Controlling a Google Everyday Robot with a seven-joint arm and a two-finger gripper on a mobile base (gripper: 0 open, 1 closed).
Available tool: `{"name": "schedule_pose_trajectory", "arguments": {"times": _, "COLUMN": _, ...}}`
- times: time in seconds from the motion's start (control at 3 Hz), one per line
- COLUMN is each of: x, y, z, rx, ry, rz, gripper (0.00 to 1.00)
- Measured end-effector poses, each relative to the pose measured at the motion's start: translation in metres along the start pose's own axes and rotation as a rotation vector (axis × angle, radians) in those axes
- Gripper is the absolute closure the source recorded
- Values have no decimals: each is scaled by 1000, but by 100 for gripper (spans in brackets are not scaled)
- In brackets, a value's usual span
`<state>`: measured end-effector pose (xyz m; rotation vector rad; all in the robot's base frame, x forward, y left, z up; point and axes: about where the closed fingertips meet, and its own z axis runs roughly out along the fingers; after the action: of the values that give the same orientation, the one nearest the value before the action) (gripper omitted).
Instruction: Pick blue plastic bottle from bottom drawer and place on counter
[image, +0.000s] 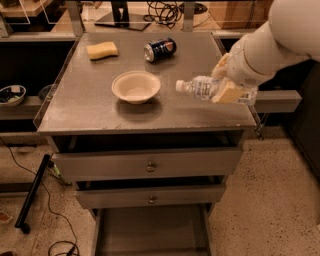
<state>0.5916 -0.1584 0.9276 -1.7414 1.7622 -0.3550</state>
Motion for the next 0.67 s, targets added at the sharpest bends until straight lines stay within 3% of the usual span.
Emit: {"name": "schedule_pose_trajectory", "arguments": {"times": 0.67, "x": -15, "y": -3, "z": 50, "rx": -167, "ry": -132, "rz": -25, "gripper": 100}}
